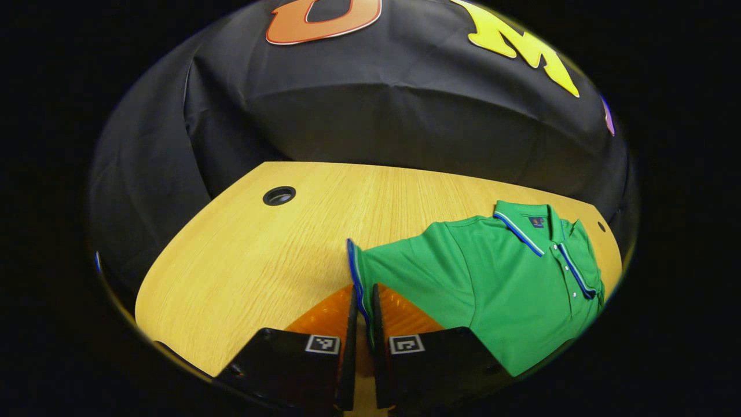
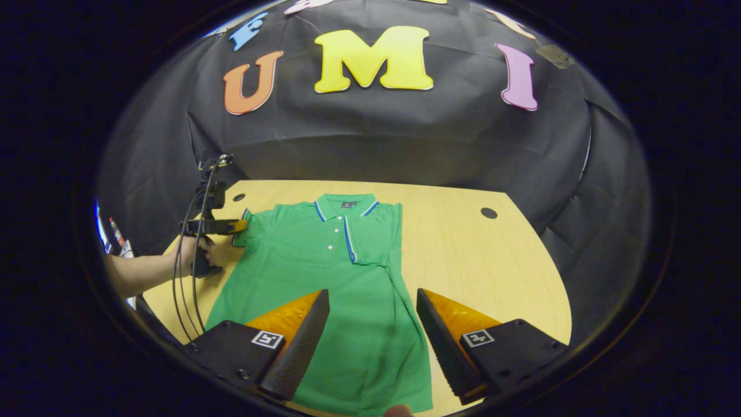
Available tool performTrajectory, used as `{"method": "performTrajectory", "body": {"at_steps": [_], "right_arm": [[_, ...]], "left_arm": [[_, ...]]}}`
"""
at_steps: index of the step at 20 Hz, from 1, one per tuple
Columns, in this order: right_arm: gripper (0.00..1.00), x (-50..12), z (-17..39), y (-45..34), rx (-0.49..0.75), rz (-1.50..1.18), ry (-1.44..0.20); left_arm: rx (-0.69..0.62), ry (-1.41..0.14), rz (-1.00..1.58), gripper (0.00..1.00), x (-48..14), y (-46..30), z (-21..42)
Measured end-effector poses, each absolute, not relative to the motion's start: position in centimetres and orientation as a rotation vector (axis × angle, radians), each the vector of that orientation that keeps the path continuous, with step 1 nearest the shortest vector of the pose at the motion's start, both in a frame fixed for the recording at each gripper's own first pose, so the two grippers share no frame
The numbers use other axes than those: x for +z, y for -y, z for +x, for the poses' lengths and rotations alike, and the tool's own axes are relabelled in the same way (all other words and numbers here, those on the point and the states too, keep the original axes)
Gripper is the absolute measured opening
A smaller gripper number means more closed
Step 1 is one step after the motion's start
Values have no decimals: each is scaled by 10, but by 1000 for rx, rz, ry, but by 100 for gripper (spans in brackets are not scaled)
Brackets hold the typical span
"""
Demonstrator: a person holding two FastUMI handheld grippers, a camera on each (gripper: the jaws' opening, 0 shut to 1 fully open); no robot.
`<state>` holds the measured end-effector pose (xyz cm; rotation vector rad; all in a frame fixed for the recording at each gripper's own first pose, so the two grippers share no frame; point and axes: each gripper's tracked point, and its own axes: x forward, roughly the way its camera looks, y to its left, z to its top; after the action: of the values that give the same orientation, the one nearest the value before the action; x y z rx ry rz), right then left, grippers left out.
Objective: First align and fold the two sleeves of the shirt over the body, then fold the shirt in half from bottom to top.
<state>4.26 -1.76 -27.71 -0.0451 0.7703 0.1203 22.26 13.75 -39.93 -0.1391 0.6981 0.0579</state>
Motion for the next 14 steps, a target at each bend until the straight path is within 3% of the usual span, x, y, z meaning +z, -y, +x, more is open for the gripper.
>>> {"method": "performTrajectory", "body": {"at_steps": [1,3,14], "right_arm": [[95,-277,43,16,119,-46,-764],[93,-274,44,14,119,-48,-754],[93,-242,31,46,51,-12,-676]], "left_arm": [[20,-692,-166,10,-394,-131,223],[-17,-682,-176,5,-388,-126,224],[-145,-558,-127,3,-293,-55,241]]}}
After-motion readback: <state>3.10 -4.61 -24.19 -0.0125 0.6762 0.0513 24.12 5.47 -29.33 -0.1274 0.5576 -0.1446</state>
